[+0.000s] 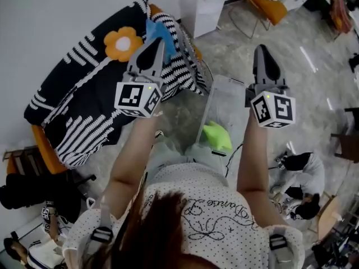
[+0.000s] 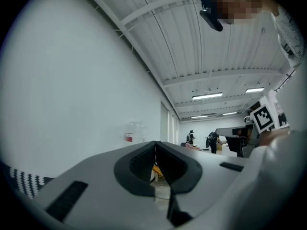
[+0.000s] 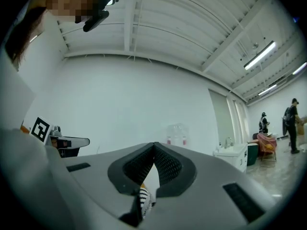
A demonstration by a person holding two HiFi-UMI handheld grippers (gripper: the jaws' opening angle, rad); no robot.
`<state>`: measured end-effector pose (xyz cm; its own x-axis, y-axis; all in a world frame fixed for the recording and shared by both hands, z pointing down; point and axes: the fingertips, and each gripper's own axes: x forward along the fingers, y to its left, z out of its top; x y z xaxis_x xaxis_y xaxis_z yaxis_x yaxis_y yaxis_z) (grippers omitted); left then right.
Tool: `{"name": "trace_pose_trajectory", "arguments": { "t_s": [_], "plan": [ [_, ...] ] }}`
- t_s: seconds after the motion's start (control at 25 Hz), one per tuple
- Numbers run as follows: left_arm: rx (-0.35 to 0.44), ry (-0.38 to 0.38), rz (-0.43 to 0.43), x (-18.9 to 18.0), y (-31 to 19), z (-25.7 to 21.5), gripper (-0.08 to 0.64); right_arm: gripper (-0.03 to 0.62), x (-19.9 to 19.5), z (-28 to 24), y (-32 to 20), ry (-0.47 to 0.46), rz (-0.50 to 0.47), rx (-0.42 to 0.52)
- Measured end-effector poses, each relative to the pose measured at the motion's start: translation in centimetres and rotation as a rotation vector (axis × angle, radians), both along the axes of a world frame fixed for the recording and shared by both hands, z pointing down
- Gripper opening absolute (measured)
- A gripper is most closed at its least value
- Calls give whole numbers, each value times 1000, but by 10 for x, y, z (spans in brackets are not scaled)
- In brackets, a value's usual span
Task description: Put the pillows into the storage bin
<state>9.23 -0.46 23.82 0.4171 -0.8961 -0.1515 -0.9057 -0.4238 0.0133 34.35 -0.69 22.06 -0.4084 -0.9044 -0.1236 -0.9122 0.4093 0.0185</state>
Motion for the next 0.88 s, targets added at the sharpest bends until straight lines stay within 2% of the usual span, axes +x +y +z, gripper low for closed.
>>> {"name": "trace_pose_trajectory", "arguments": {
  "t_s": [0.12,0.32,0.52,0.68,0.88],
  "plan": [
    [5,8,-97,-77,4,-2,5,11,-78,-3,-19,7,-97,0],
    [-5,47,-193,-207,6,4,5,11,-214,-3,-33,16,-207,18],
    [-10,47,-314,-312,26,5,5,11,-330,2,-40,-7,-340,6],
    [-6,73,-394,-376,41,6,5,11,-405,6,-43,8,-428,3],
    [-27,112,-494,-419,46,19,5,11,-459,13,-52,81,-533,9]
  ]
}}
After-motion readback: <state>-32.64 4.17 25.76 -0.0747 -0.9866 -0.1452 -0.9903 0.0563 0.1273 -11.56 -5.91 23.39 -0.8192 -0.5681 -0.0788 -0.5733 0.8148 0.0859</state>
